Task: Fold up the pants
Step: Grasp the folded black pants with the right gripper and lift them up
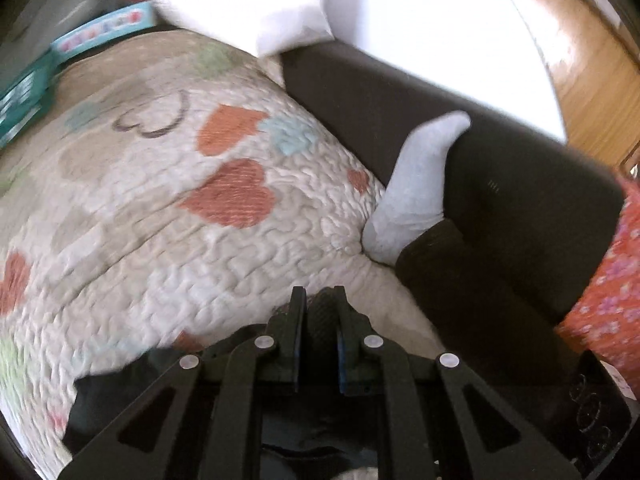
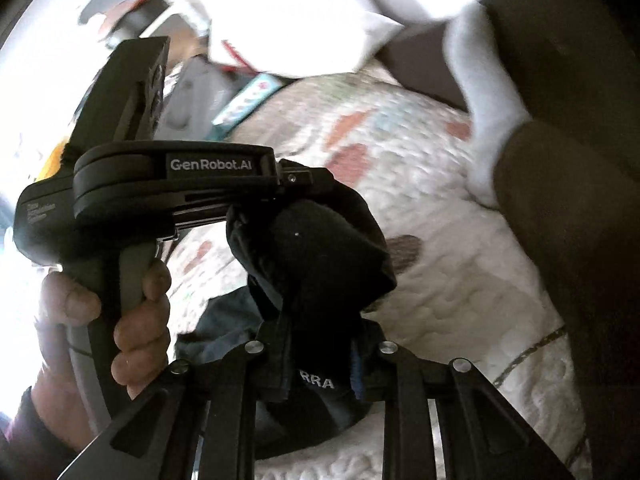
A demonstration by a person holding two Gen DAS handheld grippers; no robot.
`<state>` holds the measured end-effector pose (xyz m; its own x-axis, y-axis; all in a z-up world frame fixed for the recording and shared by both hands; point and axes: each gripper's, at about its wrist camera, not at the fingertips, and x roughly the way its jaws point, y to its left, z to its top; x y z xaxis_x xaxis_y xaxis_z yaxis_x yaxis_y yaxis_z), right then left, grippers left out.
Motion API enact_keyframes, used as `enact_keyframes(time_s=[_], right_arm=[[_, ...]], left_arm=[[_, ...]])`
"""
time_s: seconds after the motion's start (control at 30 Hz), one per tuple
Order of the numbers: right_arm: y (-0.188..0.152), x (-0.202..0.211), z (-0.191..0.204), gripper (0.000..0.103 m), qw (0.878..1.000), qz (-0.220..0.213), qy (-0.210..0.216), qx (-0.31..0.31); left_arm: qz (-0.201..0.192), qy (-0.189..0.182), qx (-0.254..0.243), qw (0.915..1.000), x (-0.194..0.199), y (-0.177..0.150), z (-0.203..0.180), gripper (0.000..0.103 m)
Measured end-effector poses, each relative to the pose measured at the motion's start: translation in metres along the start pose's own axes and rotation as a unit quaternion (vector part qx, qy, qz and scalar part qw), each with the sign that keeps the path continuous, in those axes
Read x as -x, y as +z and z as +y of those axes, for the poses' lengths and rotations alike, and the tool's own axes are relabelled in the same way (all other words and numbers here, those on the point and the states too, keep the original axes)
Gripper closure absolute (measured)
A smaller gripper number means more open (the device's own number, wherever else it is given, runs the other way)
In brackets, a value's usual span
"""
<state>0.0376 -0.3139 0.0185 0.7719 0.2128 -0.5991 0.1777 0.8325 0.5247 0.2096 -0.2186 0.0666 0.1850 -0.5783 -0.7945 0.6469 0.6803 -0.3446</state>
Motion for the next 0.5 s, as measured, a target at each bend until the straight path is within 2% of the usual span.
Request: enact_keyframes(time_s=[0.23, 0.33, 0.5], right_arm=[[-0.016, 0.009, 0.072, 0.08, 0.992, 0.012, 0.029, 0.119], [-0.029, 0.007, 0.096, 0.08, 0.987, 0.029, 0.041, 0.155], [-0.054, -0.017, 0.135, 0.08, 0.971, 0.065, 0.059, 0.223]], left_arm=[[-0.064, -0.014, 0.092, 0.9937, 0.067, -0.049, 0.054, 0.091], [-0.086, -0.018, 0.133, 0.9872, 0.091, -0.075, 0.08, 0.091], [-0.109, -0.028, 0.203, 0.9726, 0.108, -0.121, 0.133, 0.091]])
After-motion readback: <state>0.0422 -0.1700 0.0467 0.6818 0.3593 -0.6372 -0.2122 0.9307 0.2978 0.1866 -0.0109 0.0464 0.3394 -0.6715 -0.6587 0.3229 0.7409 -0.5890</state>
